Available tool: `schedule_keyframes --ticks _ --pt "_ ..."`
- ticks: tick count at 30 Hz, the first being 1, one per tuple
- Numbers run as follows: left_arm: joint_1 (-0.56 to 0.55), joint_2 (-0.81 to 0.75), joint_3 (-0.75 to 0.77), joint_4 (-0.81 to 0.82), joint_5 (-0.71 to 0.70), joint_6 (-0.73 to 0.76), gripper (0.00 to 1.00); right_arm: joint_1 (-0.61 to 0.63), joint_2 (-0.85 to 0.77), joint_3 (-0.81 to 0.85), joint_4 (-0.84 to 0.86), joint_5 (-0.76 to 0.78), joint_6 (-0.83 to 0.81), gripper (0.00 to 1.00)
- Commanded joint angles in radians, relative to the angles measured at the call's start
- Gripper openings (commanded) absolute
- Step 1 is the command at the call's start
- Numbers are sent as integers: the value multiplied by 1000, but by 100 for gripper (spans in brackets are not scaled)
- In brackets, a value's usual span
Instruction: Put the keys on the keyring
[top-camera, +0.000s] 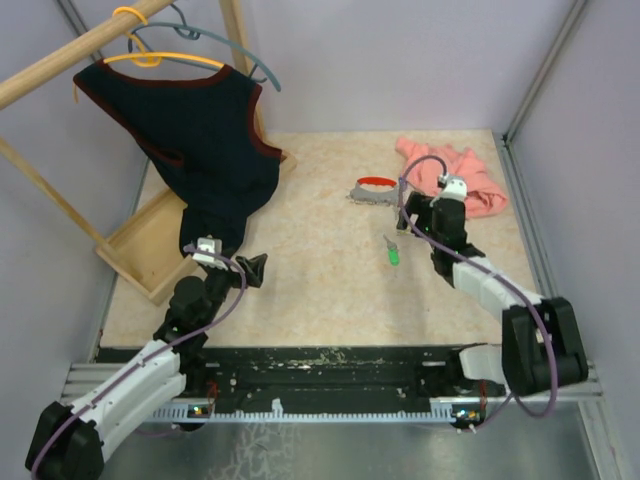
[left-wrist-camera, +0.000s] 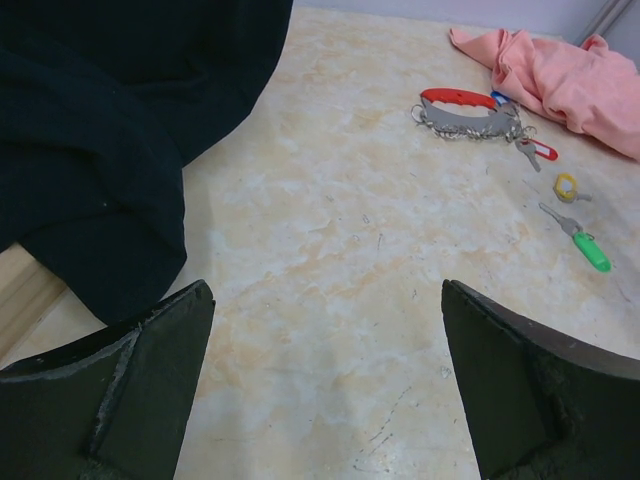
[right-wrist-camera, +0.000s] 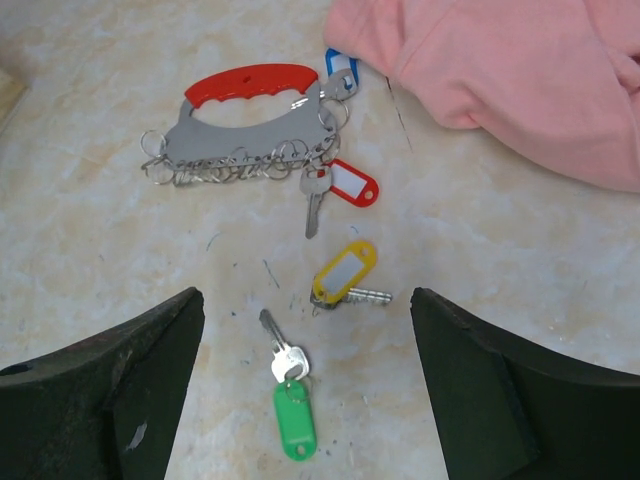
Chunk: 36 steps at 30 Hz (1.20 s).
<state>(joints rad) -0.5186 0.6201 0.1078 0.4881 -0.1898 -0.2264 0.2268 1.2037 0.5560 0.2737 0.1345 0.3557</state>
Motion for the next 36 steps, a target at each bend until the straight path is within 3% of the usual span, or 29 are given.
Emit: schedule_keyframes --ticks 1,11,17,24,36 --pt "4 -9 12 0 37 16 100 4 187 182 -58 31 -14 83" --pt "4 -31 1 15 78 28 100 3 740 697 -294 120 7 73" --pt "5 -24 -3 26 86 31 100 3 908 926 -435 134 8 55" --pt "4 -11 1 30 93 32 100 5 942 929 -467 62 6 40" --pt "5 12 3 40 120 33 100 94 890 816 -383 -94 -114 4"
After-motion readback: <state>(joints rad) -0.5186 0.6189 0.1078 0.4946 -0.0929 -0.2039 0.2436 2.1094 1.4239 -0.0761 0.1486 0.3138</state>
